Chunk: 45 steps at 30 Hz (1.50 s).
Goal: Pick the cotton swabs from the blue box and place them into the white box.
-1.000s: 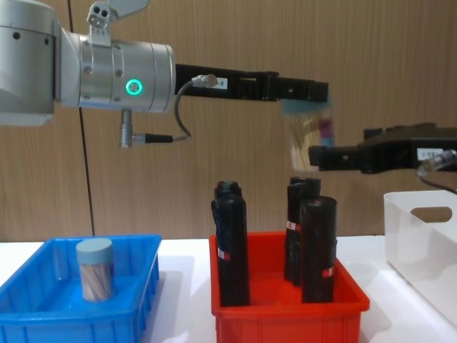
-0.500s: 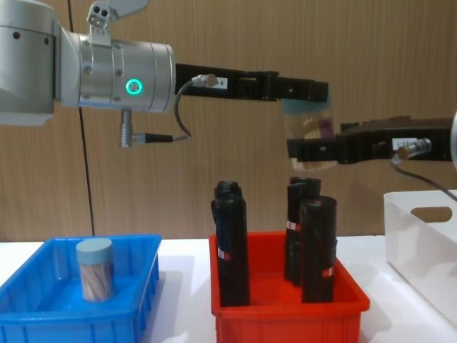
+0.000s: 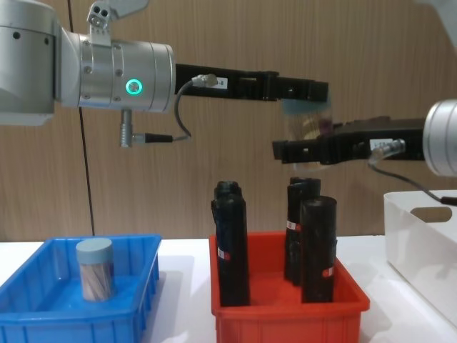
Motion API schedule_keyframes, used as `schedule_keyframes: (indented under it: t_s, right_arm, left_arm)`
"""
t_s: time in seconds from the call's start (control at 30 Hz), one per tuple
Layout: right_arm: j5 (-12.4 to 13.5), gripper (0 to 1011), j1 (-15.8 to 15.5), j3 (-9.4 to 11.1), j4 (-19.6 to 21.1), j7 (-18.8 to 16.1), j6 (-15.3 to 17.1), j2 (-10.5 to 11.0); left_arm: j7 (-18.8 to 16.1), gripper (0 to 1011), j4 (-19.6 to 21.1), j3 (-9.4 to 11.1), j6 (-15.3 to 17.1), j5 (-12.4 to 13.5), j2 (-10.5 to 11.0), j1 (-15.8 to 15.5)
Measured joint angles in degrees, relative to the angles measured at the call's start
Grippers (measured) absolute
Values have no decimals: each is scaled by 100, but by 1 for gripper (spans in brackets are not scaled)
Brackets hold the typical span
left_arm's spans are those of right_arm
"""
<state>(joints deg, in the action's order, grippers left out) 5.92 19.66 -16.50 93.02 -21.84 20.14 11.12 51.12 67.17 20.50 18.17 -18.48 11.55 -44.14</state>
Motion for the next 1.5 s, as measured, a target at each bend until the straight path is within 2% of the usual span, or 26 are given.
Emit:
schedule_keyframes:
  t_s: [0.2, 0.33, 0.43, 0.47, 0.53, 0.67, 0.8, 0.83, 0.87, 0.93, 1.5]
  right_arm:
    - [-81, 914, 85, -36, -153, 9, -50, -60]
    - [-124, 778, 140, -57, -255, 24, -83, -98]
    - [-131, 720, 164, -65, -296, 36, -98, -114]
    - [-135, 668, 178, -66, -319, 45, -106, -120]
    - [-140, 650, 195, -73, -350, 57, -118, -132]
    - [-141, 650, 220, -78, -392, 72, -143, -148]
    - [-136, 650, 239, -79, -422, 99, -161, -157]
    - [-132, 649, 245, -79, -431, 106, -173, -160]
    - [-130, 649, 248, -79, -435, 109, -178, -161]
    - [-126, 650, 255, -80, -451, 117, -192, -165]
    - [-79, 650, 291, -63, -598, 246, -256, -171]
  left_arm:
    - [0, 653, 0, 0, 0, 0, 0, 0]
    - [-1, 653, 0, 0, 0, 0, 0, 0]
    - [-2, 653, 0, -1, 0, 0, 0, 0]
    - [-3, 654, 0, -1, 0, 1, 1, 0]
    - [-4, 658, 0, -2, 0, 0, 1, 0]
    - [-2, 797, 1, 0, 0, -1, -1, 0]
    - [-1, 867, 0, -1, 0, -1, 0, 0]
    - [0, 926, 1, 0, 0, -2, -1, 0]
    - [0, 926, 0, 0, 0, -1, 0, 0]
    - [0, 1003, 0, 0, 0, -2, 0, 0]
    - [0, 1004, 0, 0, 0, 0, 0, 0]
